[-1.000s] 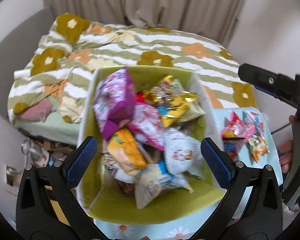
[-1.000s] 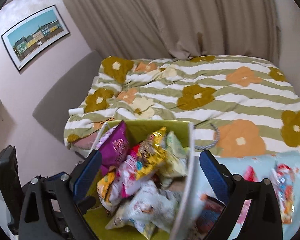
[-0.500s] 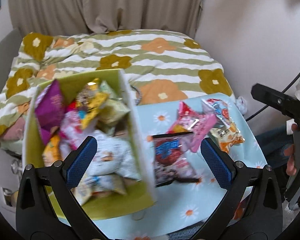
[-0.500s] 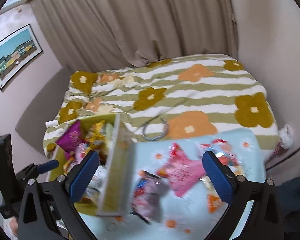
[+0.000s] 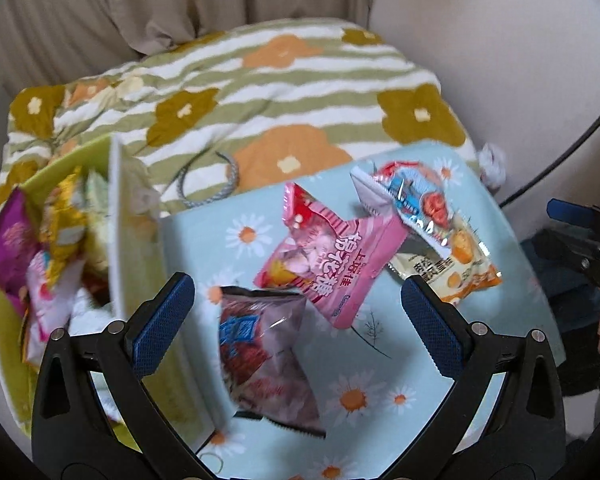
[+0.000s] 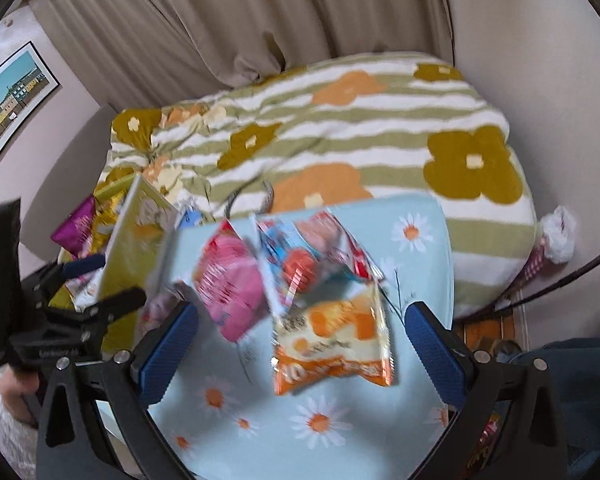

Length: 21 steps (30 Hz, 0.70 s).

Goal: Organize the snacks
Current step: 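Move both tools back to the snack bags on the cloth, then grasp the pink striped marshmallow bag with the left tool while the right tool grasps the orange cake bag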

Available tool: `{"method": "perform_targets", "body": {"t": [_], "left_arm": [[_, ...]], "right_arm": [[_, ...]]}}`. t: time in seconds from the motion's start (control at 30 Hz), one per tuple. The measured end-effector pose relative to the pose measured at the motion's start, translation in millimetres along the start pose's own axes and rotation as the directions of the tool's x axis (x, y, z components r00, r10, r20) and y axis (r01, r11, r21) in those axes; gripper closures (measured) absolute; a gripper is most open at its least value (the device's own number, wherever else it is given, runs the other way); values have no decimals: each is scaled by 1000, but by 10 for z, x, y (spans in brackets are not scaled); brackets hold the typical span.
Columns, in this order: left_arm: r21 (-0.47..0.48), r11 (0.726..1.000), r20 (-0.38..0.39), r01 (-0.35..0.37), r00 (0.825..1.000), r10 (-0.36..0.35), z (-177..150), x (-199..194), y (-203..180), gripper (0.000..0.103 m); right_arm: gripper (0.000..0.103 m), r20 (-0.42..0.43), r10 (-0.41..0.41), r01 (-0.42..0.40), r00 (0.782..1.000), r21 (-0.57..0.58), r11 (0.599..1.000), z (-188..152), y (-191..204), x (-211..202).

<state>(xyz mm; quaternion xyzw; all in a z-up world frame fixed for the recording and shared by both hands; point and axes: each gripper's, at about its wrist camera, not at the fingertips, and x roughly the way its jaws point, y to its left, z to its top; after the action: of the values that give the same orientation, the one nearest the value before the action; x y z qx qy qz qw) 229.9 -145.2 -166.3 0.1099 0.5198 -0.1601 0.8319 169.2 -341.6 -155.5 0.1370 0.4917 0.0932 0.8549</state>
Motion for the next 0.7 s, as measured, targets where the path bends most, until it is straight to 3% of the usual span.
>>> {"method": "perform_targets", "body": {"t": [0.27,0.7], "left_arm": [[134,991,-128,4,992,13,159,513,-143,0],[292,946,-332,139,943,-36,391,1202,-252,0]], "right_arm": [[0,-91,59,-57,994,28,998,-179,-286,435],[0,-143,81,-69,986,89,994,-215,-396,794]]}}
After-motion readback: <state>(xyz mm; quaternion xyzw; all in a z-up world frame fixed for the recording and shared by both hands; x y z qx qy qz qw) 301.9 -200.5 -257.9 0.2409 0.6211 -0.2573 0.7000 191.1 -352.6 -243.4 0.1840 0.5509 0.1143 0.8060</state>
